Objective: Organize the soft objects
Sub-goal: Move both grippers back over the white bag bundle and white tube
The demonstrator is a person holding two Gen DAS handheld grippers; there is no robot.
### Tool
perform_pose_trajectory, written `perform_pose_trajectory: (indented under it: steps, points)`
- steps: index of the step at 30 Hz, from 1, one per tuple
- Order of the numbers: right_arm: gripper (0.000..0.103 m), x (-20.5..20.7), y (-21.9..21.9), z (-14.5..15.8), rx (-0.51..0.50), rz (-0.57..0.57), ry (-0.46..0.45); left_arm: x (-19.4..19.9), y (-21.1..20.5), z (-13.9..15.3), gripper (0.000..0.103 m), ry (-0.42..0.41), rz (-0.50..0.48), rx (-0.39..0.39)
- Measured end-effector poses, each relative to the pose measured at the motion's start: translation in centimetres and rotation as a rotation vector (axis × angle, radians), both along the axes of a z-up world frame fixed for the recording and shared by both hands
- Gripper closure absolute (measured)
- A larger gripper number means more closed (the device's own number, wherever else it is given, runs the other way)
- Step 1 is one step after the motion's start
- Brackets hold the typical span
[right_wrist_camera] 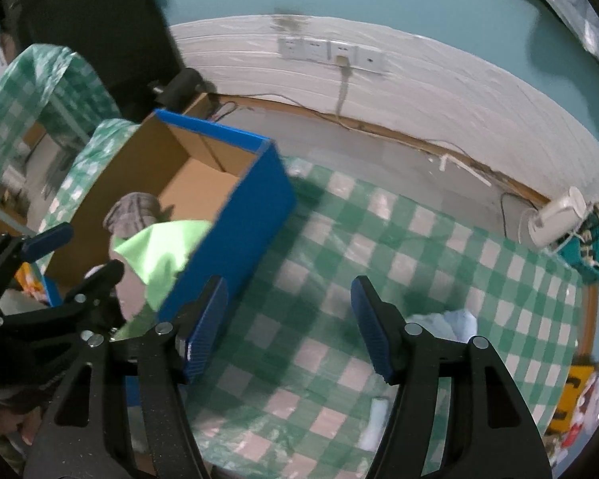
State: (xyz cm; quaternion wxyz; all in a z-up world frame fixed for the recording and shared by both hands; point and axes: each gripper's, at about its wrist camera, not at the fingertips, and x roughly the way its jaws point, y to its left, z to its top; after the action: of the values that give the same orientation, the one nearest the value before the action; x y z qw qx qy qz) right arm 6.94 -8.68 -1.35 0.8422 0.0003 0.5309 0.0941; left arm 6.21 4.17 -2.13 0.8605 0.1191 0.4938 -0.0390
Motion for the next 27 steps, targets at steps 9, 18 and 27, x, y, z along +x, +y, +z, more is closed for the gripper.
perform_pose_trajectory:
  steps: [9,18,27]
  points:
    - [0.039,-0.3,-5.7,-1.5,0.017,-0.108,0.031,0.4,-4.0,0.2,0.035,0.005,-0.052,-0.011]
    - [0.039,-0.8,-10.5,-3.1,0.033,-0.205,0.064,1.2,-8.1,-0.6,0.035,0.028,-0.097,-0.001]
    - [0.038,-0.7,-13.7,-6.0,0.032,-0.29,0.127,2.1,-11.4,-2.1,0.035,0.051,-0.133,0.019]
